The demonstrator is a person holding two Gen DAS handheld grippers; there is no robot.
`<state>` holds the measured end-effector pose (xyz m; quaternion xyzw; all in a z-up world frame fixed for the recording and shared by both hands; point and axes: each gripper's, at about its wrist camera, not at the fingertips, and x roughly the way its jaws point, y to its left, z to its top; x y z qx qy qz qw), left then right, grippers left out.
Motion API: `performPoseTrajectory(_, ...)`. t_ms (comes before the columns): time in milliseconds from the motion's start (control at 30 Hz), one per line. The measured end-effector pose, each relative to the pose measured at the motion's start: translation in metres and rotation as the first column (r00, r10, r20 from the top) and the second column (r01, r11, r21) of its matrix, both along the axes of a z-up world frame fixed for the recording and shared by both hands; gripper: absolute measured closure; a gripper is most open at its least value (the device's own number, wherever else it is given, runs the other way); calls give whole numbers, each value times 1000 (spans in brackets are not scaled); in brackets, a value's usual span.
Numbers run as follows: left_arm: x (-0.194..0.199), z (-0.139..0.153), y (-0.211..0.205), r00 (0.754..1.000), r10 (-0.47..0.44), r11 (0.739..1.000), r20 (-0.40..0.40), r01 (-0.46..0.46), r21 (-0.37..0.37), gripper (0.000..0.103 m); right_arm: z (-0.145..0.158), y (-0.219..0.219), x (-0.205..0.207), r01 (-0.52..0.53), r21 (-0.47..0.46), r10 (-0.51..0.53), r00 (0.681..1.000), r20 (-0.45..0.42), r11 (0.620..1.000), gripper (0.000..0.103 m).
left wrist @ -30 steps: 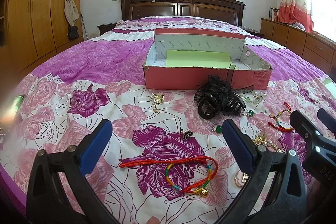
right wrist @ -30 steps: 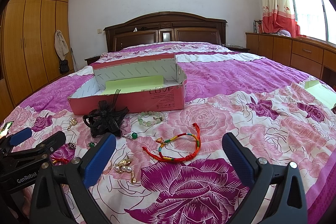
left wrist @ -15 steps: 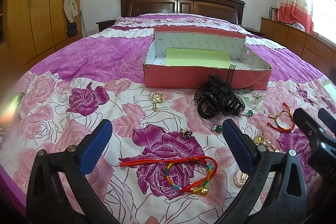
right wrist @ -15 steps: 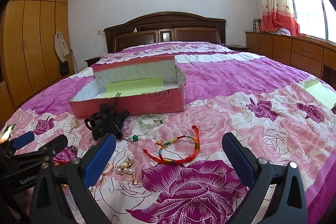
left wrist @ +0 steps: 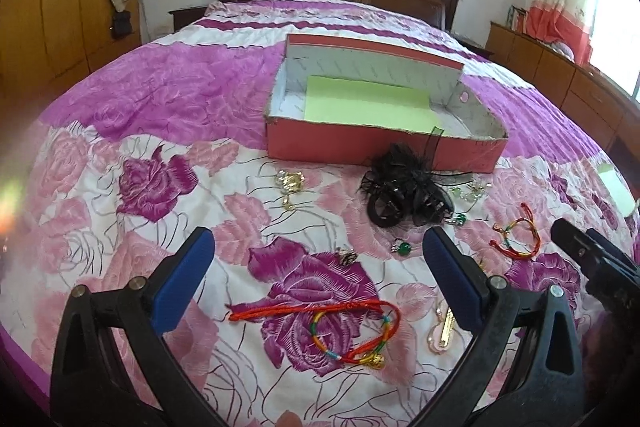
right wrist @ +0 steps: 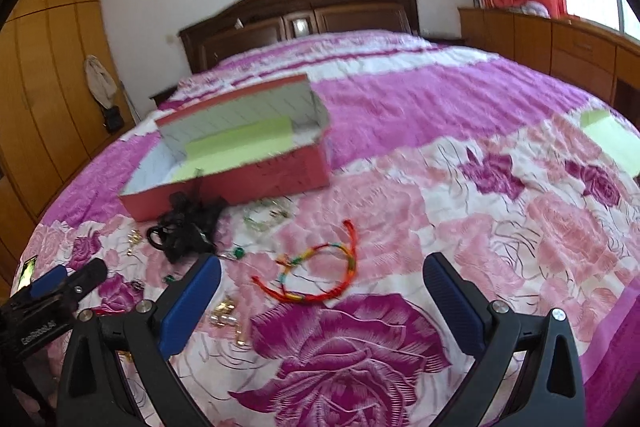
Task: Organize jewelry
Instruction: 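Move left tool to the black hair clip while right tool approaches the braided bracelet, then close left tool on the black hair clip while right tool closes on the braided bracelet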
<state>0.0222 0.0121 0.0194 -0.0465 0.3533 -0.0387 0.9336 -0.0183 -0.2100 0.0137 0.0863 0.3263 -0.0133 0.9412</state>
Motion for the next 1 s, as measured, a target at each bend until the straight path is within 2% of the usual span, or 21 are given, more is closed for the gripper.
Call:
performPoseTrajectory(200,17,11,-16,998,-48,999,-36,49,19,6,-1,-17,16,11,15,-9,996,-93,1000,0)
performPoseTrajectory(267,26,11,-21,997,-63,998,-51,64,19,6,-3,-20,20,8,8,-7,994,-108,1000,7)
performPoseTrajectory(333,36,9,-28,994,-81,997,-74,82,11,6,-6,-20,25,-1,3,1,992,-129,1000,18)
performPoseTrajectory(433,49,4,-38,989,-103,995,-109,104,-1,6,-14,-19,31,-5,3,6,987,-162,1000,25)
performPoseTrajectory(567,63,-9,-51,979,-131,991,-159,130,-14,8,-24,-19,37,-23,23,27,980,-195,999,31)
performPoseTrajectory(700,75,-25,-59,970,-136,990,-202,138,-3,14,-31,-19,41,-42,37,49,976,-211,998,37)
performPoseTrajectory(800,80,-35,-59,962,-145,989,-230,142,-30,20,-35,-18,43,-49,43,57,974,-218,998,39)
performPoseTrajectory(1000,80,-38,-58,960,-157,988,-231,152,-38,25,-44,-15,48,-52,38,59,970,-235,998,46)
